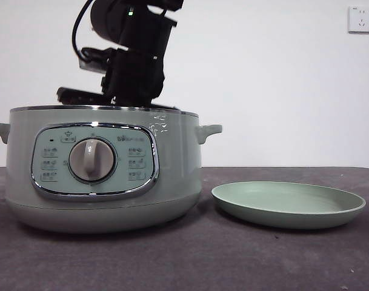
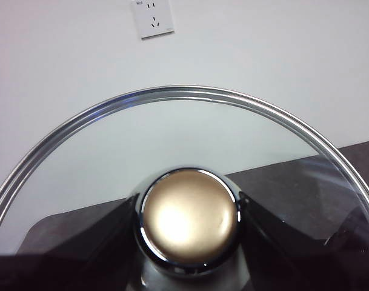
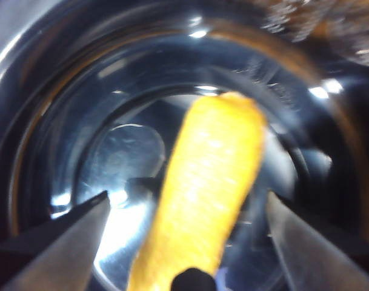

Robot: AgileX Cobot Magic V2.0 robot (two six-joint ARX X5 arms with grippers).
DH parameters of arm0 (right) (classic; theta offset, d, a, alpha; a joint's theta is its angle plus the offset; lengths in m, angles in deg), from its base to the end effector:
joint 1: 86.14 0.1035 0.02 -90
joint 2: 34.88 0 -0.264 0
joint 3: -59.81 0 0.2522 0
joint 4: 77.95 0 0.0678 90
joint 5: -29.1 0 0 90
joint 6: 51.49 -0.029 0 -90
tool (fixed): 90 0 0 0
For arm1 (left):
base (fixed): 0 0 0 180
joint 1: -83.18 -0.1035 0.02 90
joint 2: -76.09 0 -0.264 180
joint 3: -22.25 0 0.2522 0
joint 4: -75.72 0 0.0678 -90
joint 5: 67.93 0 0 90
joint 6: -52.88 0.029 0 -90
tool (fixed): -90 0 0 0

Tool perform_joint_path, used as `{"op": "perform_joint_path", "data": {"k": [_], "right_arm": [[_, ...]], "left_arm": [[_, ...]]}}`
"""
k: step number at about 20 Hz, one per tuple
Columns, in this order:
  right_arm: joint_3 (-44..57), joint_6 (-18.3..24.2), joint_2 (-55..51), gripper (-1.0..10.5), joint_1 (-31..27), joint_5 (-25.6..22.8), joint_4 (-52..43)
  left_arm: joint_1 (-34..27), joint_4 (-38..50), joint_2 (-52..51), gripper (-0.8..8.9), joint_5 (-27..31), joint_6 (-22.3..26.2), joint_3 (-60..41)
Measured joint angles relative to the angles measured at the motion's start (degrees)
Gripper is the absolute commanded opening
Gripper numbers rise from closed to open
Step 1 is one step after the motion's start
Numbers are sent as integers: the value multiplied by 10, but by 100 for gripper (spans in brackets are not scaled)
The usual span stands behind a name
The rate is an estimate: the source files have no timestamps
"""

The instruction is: Take the corn out from the steamer,put the corn on the plate,close the lid

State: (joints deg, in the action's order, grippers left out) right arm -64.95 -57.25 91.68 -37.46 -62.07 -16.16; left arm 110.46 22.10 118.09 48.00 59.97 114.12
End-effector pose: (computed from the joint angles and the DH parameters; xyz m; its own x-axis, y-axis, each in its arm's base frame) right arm 0.3123 0.3544 0.2209 0.3090 0.3205 -0.8954 -0.6818 0.7311 0.0264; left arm 0.0769 -0.0254 0.4668 0.9980 -0.0227 -0.0588 0.0314 0.9880 0.1515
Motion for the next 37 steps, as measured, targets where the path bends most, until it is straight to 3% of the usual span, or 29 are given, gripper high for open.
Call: {"op": "perform_joint_path", "data": {"k": [1, 4, 5, 7, 11, 16, 18, 21, 27, 32, 37], "right_arm": [[0, 0, 7, 329, 0, 1, 0], [0, -3, 12, 7, 0, -2, -7], [0, -3, 12, -16, 1, -5, -19], [-2, -3, 12, -16, 4, -5, -33], [-38, 5, -10, -16, 3, -5, 34], [-45, 46, -211, -16, -35, -50, 139], [-45, 50, -275, -16, -70, -56, 208], [-45, 44, -356, -16, -121, -110, 296], [-17, 23, -390, -16, -196, -108, 297], [172, 12, -384, -16, -205, -108, 180], [371, 5, -383, -16, -206, -105, -28]], "left_arm": [[0, -2, 0, -9, 0, 0, 0], [0, -9, 0, -9, 0, 0, 0], [0, -13, 0, -9, 0, 0, 0], [0, -20, 0, -9, 0, 0, 0], [0, -21, 0, -9, 0, 0, 0], [0, -14, 26, -9, -11, 0, 0], [0, -13, 52, -9, -48, 0, 0], [0, -7, 89, -9, -111, 0, 0], [0, 3, 136, -9, -167, -7, 0], [0, 23, 134, -9, -175, -12, 0], [0, 23, 134, -9, -175, -12, 0]]}}
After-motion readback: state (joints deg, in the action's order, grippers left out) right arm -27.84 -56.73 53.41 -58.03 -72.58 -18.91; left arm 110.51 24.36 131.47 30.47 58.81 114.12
